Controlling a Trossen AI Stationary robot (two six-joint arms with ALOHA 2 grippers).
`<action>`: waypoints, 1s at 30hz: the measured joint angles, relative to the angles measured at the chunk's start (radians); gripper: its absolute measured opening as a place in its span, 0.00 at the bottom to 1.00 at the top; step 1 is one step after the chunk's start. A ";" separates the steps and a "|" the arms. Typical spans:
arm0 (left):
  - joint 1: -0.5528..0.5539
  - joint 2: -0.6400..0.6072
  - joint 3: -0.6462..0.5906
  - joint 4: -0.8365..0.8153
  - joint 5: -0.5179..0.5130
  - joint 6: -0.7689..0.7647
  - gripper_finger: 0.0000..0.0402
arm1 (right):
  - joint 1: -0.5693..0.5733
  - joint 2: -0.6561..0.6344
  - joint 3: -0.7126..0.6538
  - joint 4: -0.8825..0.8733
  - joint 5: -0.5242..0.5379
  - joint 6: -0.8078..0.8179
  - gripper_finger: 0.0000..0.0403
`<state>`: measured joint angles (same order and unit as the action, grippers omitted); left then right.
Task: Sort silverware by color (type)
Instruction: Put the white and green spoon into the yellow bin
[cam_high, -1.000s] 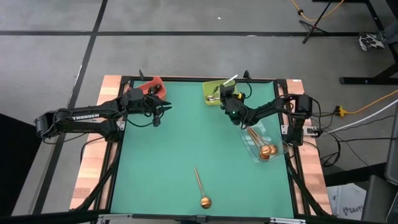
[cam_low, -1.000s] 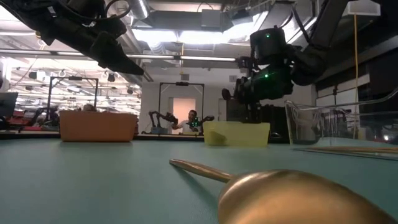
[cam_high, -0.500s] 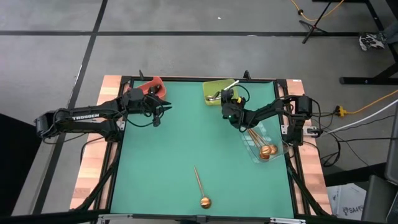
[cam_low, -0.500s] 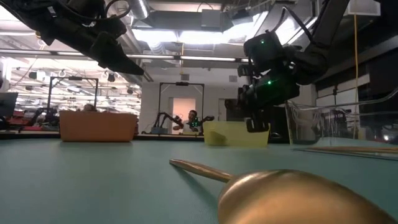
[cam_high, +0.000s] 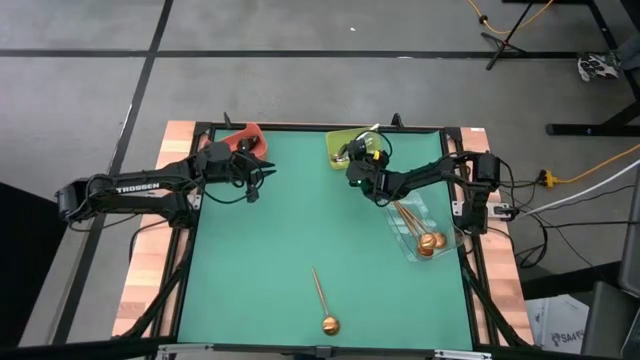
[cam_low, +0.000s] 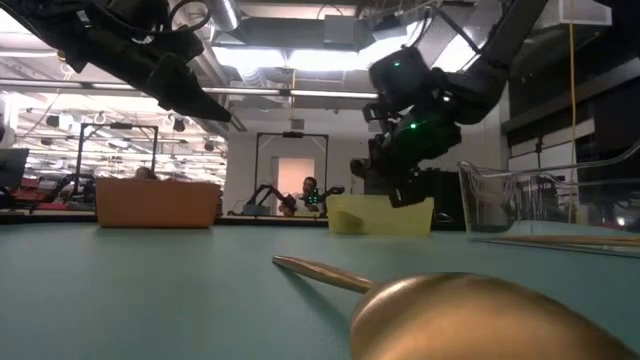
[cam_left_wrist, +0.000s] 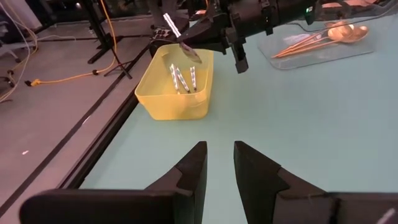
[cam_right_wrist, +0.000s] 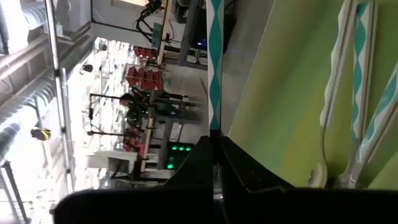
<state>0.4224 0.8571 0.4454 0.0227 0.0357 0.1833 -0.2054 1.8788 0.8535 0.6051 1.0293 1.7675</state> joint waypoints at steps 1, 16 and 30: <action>0.000 0.000 0.000 0.000 0.000 0.000 0.18 | -0.001 0.008 0.014 -0.019 0.003 0.006 0.00; 0.000 0.000 0.000 -0.007 0.000 0.000 0.18 | -0.006 0.105 0.036 -0.088 -0.006 0.224 0.00; 0.000 0.000 0.000 -0.007 0.000 0.000 0.18 | -0.006 0.112 0.037 -0.088 -0.005 0.226 0.01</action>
<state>0.4221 0.8570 0.4454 0.0154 0.0353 0.1833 -0.2119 1.9907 0.8906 0.5175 1.0245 1.9935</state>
